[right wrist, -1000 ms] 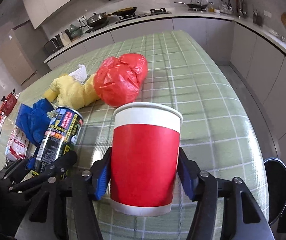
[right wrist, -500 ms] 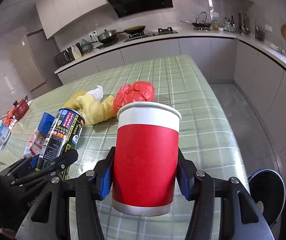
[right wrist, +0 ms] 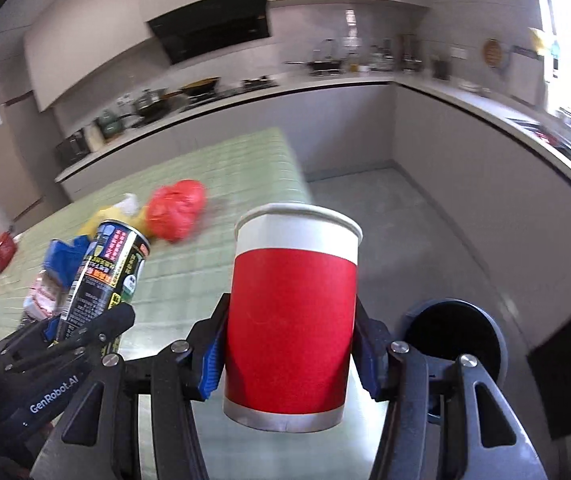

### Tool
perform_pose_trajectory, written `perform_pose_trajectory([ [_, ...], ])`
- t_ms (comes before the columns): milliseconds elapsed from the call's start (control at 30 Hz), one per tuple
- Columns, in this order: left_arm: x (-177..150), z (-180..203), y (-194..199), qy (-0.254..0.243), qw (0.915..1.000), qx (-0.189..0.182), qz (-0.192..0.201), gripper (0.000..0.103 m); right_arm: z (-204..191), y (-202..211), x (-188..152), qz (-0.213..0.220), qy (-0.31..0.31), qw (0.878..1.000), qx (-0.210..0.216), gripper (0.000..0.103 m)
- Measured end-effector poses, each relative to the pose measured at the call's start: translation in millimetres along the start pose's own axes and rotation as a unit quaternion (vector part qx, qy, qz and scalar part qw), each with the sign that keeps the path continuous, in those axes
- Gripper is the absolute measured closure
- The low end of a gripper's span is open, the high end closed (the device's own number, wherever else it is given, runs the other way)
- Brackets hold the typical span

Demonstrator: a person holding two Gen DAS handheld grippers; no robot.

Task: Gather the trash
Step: 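Carry the red cup and spray can over the black bucket with both tools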

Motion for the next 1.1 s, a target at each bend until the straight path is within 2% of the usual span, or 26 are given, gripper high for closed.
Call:
perform_pose_trajectory([
  [167,-2,58,-3,-0.032,0.9991,-0.027,-0.002,0.049,64,25,-12,0.011,-0.039,0.999,-0.031,0.047],
  [267,-2,97,-9,-0.045,0.9986,-0.029,0.006,0.049,106,31,-17,0.014,-0.052,0.998,-0.039,0.047],
  [433,-3,152,-34,-0.028,0.9993,-0.023,-0.001,0.049,183,23,-24,0.0,-0.051,0.998,-0.029,0.047],
  [633,-12,215,-67,0.003,0.9999,-0.003,-0.016,0.049,262,-8,-25,-0.042,-0.025,0.999,-0.002,0.047],
  [767,-18,231,-93,0.024,0.9991,0.017,-0.031,0.049,288,-35,-25,-0.066,-0.005,0.998,0.016,0.047],
  [967,-32,233,-123,0.04,0.9969,0.048,-0.048,0.049,301,-85,-32,-0.098,0.009,0.994,0.047,0.047],
  [1100,-38,238,-142,0.047,0.9954,0.062,-0.055,0.049,306,-112,-29,-0.108,0.019,0.992,0.067,0.04],
])
Point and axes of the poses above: each gripper's, at about its wrist camera, not at the fingertips, and y roughly against the way its jaws point, z to its right, x to its top, the point moved 10 cm from there along -y, roughly the way its jaws point, and after that the axes turned 11 degrees about -z, right-handed, at the moved point
